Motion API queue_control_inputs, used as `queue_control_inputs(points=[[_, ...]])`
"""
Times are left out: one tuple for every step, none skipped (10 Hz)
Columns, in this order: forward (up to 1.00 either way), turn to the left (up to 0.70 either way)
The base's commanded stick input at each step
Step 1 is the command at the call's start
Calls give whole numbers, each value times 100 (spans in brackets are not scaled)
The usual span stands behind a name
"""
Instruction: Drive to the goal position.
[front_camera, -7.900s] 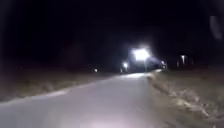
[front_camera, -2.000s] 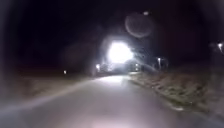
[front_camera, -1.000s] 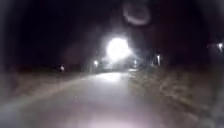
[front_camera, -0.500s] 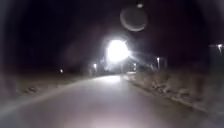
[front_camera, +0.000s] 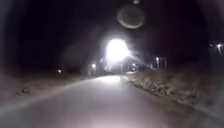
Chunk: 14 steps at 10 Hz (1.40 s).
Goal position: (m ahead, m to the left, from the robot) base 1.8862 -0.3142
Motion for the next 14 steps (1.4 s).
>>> queue_control_inputs(points=[[85,0],[85,0],[85,0],[85,0],[85,0],[85,0],[85,0],[85,0],[85,0],[85,0],[85,0],[85,0],[85,8],[85,15]])
